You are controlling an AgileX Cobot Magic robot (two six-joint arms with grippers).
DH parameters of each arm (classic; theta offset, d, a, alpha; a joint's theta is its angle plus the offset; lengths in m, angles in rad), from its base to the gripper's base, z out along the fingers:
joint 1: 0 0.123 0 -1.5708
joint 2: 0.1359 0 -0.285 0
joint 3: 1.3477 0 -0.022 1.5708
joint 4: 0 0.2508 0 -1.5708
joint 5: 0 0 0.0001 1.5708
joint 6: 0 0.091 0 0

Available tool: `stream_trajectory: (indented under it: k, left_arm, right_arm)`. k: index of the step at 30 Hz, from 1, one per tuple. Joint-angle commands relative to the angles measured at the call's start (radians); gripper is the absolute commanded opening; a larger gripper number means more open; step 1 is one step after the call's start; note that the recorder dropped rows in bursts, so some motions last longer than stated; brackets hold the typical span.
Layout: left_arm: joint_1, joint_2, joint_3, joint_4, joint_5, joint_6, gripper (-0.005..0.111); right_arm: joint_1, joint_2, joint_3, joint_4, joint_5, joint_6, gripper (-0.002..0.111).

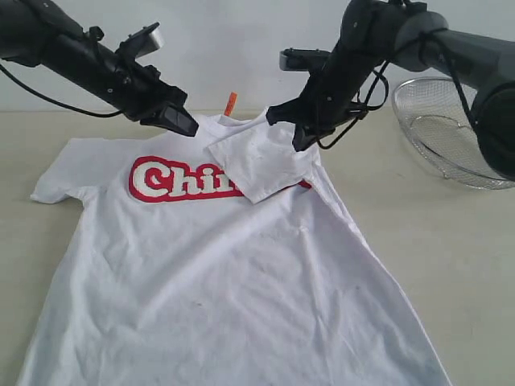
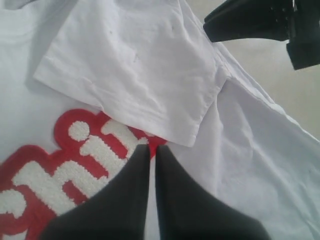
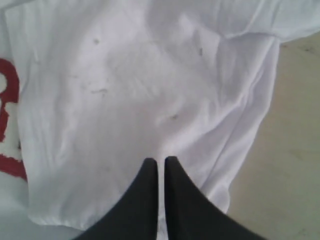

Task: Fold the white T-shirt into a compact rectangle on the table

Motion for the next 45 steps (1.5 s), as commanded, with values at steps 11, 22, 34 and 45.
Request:
stream_trajectory:
  k: [11,22,34,45]
  left_arm:
    - [0.000,-0.043,-0.004,0.000,0.015,-0.011,0.005]
    - [0.000,-0.043,-0.004,0.000,0.019,-0.018,0.005]
    - [0.000,-0.043,-0.004,0.029,0.017,-0.025,0.005]
    - [0.007,-0.050,-0.004,0.034,0.024,-0.047,0.005]
  right_arm:
    - [0.000,0.060,-0.001,-0.026,0.017,0.015,0.000]
    - [-0.002,0.097,-0.001,-0.204,0.040,0.089,0.000]
    - [-0.010,0.091,-0.001,-0.288,0.051,0.135,0.000]
    - [-0.050,0.029,-0.001,-0.209,0.022,0.131,0.000]
